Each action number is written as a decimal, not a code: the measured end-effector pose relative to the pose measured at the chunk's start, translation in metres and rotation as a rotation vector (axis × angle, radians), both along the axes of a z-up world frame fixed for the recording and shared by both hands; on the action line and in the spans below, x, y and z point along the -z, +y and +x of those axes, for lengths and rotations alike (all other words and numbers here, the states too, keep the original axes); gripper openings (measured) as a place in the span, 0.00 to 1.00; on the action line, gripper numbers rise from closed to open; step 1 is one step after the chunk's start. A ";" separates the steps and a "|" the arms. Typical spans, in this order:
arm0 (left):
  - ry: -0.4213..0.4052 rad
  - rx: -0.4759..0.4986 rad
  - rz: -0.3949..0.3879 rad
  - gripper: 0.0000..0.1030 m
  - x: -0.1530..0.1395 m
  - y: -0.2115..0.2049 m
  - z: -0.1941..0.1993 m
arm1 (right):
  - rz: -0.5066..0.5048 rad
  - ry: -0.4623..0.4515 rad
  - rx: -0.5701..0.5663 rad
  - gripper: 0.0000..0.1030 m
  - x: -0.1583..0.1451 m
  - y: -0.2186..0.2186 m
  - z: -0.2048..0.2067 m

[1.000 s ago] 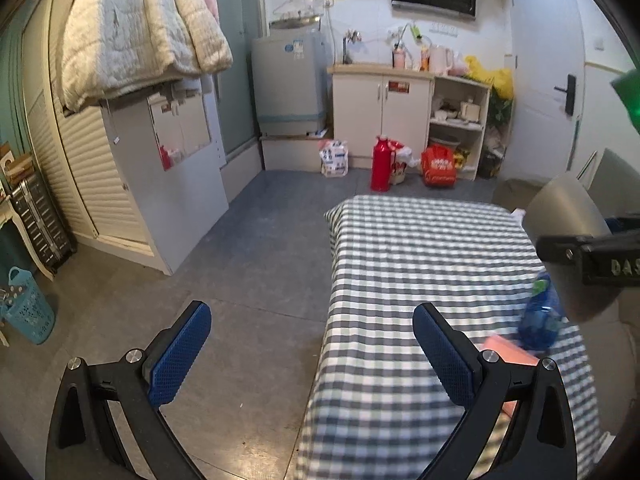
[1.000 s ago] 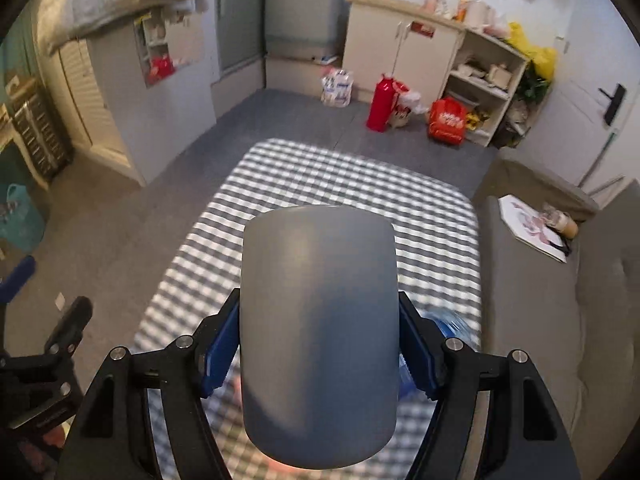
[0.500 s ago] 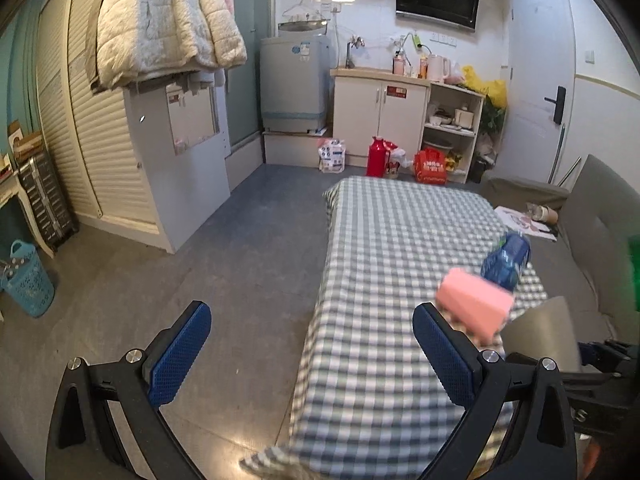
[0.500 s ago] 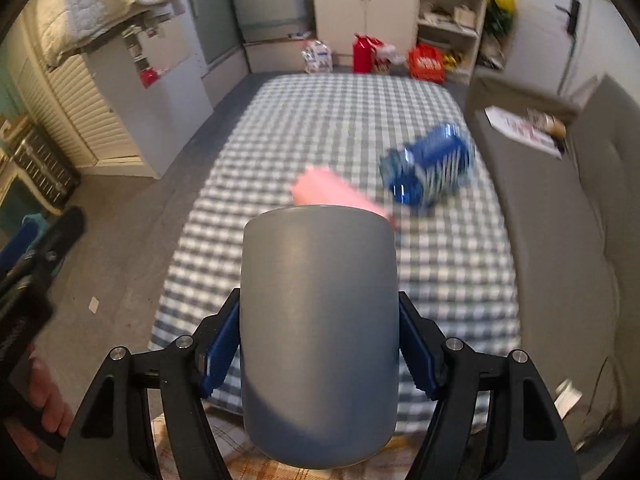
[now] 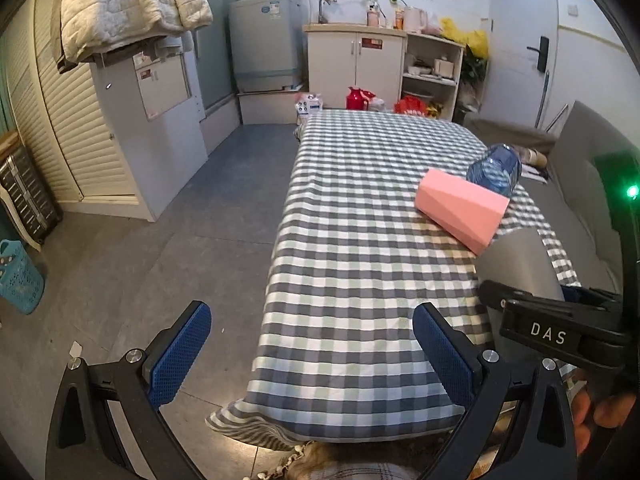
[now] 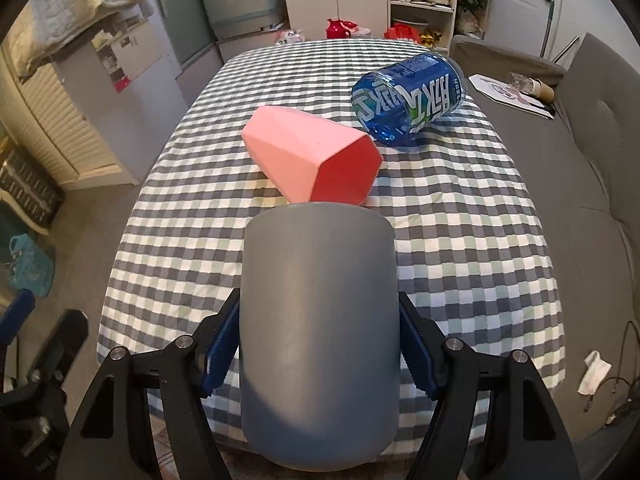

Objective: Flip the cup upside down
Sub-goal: 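Lift the grey cup with the right gripper and rotate it upright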

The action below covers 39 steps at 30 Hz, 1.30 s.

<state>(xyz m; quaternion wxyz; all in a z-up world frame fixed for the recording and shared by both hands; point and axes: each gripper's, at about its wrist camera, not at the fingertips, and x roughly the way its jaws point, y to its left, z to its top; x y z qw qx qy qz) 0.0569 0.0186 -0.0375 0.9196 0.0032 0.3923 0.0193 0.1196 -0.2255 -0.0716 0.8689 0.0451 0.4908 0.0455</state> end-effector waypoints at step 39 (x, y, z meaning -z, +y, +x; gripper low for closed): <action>0.095 0.278 -0.078 0.99 0.033 -0.148 -0.013 | -0.059 -0.253 0.210 0.80 -0.028 -0.128 -0.096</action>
